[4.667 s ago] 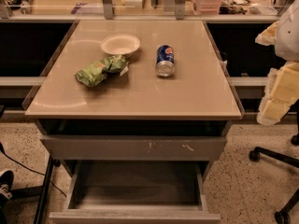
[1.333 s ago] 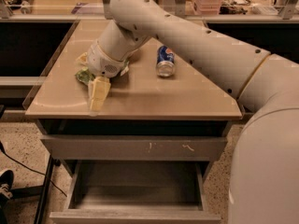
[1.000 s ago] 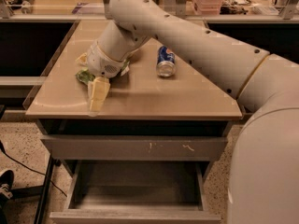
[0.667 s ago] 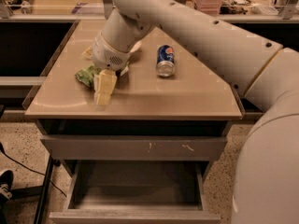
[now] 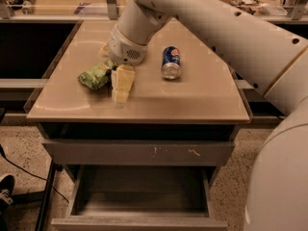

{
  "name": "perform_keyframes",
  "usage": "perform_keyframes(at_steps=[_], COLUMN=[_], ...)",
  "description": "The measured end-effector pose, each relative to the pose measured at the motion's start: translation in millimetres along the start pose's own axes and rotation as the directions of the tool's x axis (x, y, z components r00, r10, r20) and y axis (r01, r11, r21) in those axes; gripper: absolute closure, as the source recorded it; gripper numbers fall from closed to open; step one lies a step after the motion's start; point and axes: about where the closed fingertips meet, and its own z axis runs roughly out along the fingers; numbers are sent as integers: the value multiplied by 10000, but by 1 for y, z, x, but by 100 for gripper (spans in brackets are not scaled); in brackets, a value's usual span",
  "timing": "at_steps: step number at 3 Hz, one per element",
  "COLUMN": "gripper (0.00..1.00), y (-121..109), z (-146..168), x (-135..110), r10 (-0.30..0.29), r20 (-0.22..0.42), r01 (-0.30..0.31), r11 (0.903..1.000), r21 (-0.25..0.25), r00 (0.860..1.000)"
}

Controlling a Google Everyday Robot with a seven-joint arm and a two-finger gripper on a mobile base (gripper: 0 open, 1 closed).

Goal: Place green jalapeno chip bag into middle drawer

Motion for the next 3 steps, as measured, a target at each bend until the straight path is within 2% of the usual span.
perform_keyframes(at_steps=[1, 2, 3], gripper=[0, 0, 18], y=[3, -5, -5], z=[12, 27, 28], x=[-1, -5, -5], r10=[46, -37, -36], r20=[118, 287, 290], r01=[-44, 44, 44], r11=[9999, 9997, 9997], r21=[-135, -251, -258], r00=[9999, 9996, 9996])
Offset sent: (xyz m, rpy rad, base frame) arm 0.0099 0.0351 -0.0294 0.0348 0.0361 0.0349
